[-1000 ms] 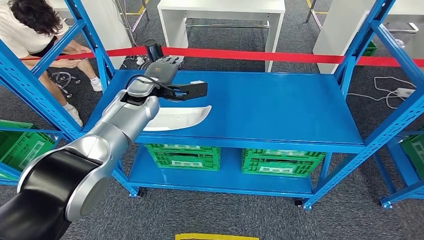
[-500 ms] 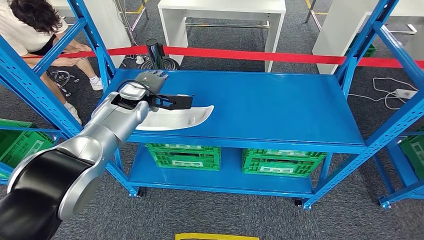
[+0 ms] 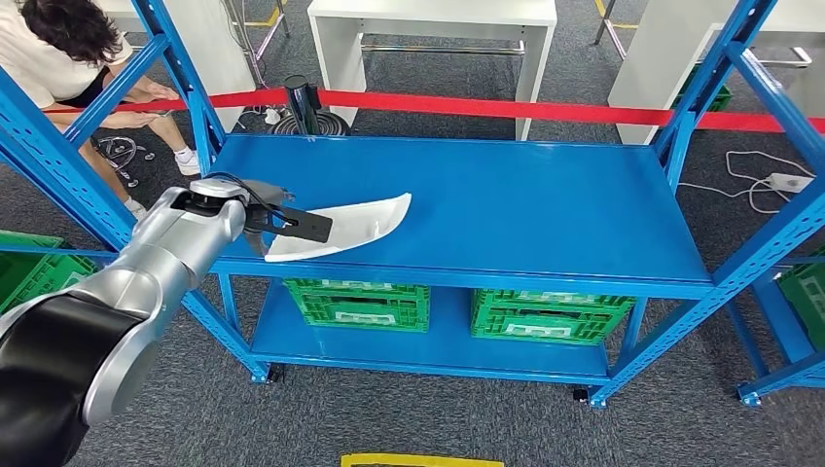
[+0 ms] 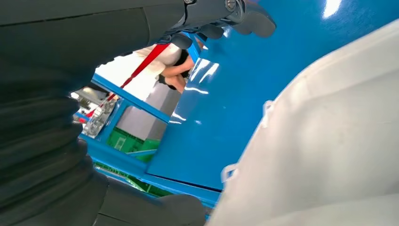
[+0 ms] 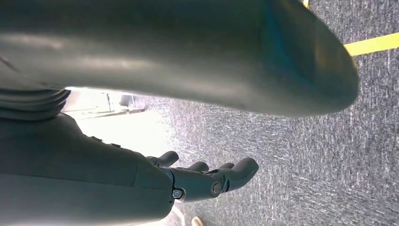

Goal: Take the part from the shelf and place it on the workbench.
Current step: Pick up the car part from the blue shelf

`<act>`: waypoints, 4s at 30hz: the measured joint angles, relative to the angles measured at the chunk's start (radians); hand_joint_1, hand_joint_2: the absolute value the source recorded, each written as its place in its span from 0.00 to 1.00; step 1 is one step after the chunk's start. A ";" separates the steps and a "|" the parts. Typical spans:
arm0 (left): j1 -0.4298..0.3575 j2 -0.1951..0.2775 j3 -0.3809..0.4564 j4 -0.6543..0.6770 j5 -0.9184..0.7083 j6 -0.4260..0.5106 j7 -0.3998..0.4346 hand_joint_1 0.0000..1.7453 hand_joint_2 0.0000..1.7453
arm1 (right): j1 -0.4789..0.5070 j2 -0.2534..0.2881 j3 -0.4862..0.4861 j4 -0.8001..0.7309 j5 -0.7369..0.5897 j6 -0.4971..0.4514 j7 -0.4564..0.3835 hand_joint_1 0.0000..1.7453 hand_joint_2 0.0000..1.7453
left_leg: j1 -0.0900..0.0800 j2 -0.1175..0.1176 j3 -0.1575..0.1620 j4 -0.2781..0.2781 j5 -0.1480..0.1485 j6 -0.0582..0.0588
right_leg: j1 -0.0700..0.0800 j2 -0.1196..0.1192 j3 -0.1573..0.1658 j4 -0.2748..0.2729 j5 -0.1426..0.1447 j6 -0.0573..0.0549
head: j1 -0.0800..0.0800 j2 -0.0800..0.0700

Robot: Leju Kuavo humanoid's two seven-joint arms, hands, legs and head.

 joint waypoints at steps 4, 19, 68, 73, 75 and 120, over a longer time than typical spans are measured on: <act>-0.052 0.023 -0.022 -0.012 0.012 -0.022 -0.041 0.00 1.00 | 0.000 -0.001 -0.004 0.000 -0.005 -0.003 0.000 0.00 0.00 | 0.000 0.000 0.000 0.000 0.000 0.000 | 0.000 0.000 0.000 0.000 0.000 0.000 | 0.000 0.000; -0.051 -0.007 -0.034 -0.072 0.127 0.408 0.066 0.00 1.00 | -0.001 -0.001 -0.022 0.000 -0.003 -0.003 0.000 0.00 0.00 | 0.000 0.000 0.000 0.001 0.000 0.000 | -0.001 0.000 0.000 0.000 0.001 0.001 | 0.000 0.000; -0.067 0.067 -0.127 -0.345 0.377 0.259 0.017 0.00 1.00 | 0.005 -0.003 -0.095 0.000 -0.005 -0.012 0.000 0.00 0.00 | 0.004 -0.001 0.006 0.003 -0.008 0.032 | -0.003 -0.003 -0.074 0.151 -0.045 0.024 | 0.005 0.000; -0.069 0.070 -0.129 -0.348 0.377 0.257 0.019 0.00 1.00 | 0.004 -0.003 -0.096 0.000 -0.004 -0.012 0.000 0.00 0.00 | 0.000 -0.005 0.002 0.012 -0.004 0.006 | 0.006 -0.002 -0.010 0.012 0.013 -0.002 | 0.003 0.000; -0.070 0.074 -0.132 -0.348 0.379 0.255 0.020 0.00 1.00 | 0.001 -0.002 -0.097 0.000 -0.003 -0.012 0.000 0.00 0.00 | 0.001 -0.005 -0.007 0.025 -0.019 -0.008 | 0.000 -0.002 -0.013 0.002 0.020 -0.016 | 0.002 0.000; -0.073 0.170 -0.307 -0.310 0.493 -0.012 -0.098 0.00 1.00 | -0.004 -0.008 -0.101 0.000 0.036 -0.011 0.000 0.00 0.00 | 0.008 0.004 0.007 0.001 0.001 -0.013 | 0.009 -0.005 0.009 0.005 -0.004 -0.012 | -0.003 0.000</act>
